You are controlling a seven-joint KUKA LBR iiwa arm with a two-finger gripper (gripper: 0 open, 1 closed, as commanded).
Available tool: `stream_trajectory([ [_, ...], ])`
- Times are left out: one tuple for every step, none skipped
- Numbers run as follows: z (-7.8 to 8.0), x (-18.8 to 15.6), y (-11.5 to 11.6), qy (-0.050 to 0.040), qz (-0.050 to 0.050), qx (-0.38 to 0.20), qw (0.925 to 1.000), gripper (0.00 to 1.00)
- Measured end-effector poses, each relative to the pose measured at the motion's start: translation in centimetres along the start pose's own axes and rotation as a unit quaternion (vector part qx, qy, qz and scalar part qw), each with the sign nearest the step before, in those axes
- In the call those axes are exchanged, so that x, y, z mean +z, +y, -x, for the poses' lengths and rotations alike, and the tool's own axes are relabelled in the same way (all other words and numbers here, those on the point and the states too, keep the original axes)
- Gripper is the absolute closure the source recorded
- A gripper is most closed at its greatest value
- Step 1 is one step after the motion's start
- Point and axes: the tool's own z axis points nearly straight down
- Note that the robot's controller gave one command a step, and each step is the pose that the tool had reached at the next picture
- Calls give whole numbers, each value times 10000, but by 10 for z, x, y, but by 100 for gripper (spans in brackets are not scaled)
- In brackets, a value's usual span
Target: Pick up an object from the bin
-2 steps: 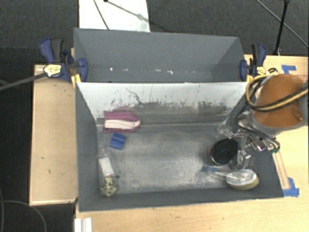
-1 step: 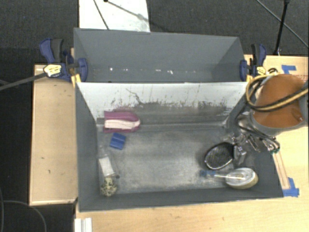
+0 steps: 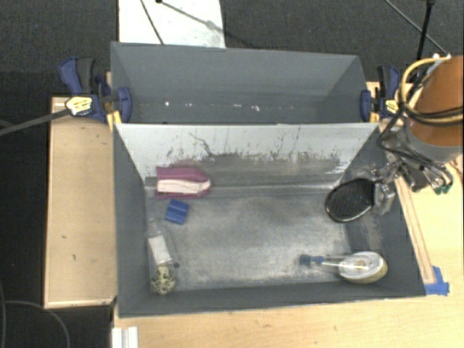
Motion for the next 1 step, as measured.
stream_trajectory([
  [-2, -72, 2, 4, 7, -1358, 9907, 100],
])
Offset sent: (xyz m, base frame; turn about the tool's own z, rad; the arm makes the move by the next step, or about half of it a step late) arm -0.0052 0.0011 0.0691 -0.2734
